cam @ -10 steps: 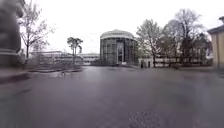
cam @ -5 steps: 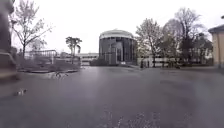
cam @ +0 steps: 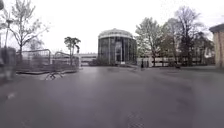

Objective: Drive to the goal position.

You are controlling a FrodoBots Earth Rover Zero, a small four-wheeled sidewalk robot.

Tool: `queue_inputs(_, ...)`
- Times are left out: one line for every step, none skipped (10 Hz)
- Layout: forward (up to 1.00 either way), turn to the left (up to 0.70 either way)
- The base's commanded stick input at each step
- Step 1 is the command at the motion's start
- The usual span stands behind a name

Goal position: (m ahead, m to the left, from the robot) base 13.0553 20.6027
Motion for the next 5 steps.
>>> queue_inputs(1.0,0.0)
queue_inputs(1.0,0.0)
queue_inputs(1.0,0.0)
queue_inputs(1.0,0.0)
queue_inputs(1.0,0.0)
